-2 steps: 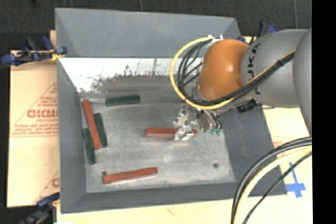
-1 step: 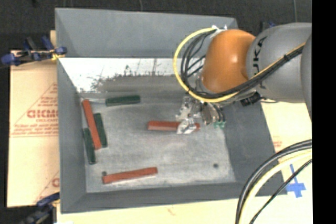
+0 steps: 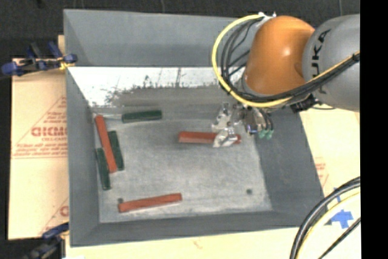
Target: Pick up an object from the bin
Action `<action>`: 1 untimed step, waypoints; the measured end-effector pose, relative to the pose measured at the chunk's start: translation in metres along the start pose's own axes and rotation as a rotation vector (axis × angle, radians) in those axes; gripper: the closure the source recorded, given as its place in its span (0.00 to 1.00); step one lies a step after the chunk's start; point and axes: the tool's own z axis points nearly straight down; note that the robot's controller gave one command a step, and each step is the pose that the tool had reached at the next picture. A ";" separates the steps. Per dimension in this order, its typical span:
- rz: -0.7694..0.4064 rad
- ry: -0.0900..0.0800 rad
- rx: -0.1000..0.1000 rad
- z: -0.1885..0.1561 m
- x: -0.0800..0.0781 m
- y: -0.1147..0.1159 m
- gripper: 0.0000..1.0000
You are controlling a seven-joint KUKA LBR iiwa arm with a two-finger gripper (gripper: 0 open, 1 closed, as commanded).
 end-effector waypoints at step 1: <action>-0.025 -0.007 0.001 -0.079 -0.002 -0.002 1.00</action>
Offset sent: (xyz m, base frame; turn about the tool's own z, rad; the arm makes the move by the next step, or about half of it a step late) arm 0.0000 0.0000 0.0000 0.0000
